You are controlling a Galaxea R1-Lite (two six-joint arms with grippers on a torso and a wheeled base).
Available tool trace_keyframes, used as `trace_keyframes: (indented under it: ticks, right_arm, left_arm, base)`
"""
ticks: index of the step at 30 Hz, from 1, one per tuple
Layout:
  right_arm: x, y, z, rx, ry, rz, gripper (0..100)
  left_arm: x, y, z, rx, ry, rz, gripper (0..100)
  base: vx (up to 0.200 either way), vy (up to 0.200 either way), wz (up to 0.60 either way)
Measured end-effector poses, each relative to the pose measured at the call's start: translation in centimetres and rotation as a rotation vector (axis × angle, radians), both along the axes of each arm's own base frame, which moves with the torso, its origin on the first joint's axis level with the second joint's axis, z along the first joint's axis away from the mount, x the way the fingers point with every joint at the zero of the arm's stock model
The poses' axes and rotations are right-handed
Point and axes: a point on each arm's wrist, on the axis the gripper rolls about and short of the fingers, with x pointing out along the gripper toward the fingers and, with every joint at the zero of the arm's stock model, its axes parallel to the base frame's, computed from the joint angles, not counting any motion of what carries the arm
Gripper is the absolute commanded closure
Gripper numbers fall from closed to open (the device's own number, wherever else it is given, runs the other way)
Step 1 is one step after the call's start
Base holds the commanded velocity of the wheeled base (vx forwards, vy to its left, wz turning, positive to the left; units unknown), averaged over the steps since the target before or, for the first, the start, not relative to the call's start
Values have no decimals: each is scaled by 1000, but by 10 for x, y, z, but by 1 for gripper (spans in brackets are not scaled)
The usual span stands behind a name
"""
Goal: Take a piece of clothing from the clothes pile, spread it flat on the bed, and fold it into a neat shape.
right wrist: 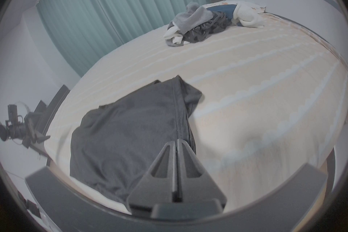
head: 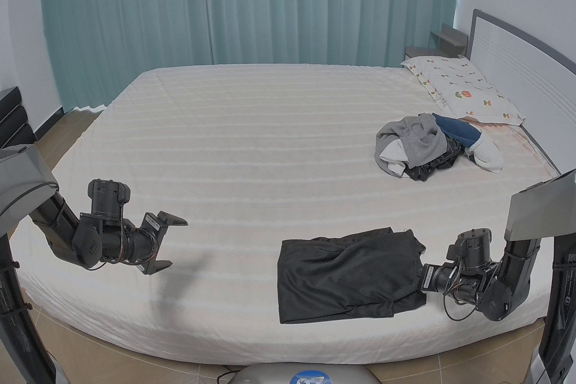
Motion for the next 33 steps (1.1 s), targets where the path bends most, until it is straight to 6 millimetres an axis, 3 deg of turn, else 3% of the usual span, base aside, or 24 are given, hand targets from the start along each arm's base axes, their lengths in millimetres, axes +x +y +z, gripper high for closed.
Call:
trace_keyframes:
  ticks: [10,11,17,23,28,33]
  right_arm:
    - [-14,-15,-6,-69,49,77,100]
    - [-15,-17,-7,-73,54,77,0]
    - [-16,-26,-11,-96,69,101,0]
    - [-9,-36,1,-29,13,85,0]
    - [5,-40,11,135,-28,-5,0]
    - [34,-37,13,306,-73,-82,0]
  left_arm:
    - [0,0,-1,2,4,-1,0]
    - [0,0,-1,2,3,0,0]
    - [0,0,-2,2,4,0,0]
    - [1,0,-1,2,3,0,0]
    - [1,0,-1,4,3,1,0]
    - [1,0,-1,8,3,6,0]
  base:
    - [0,0,0]
    - [0,0,0]
    - [0,0,0]
    - [0,0,0]
    - [0,0,0]
    - [200,0,0]
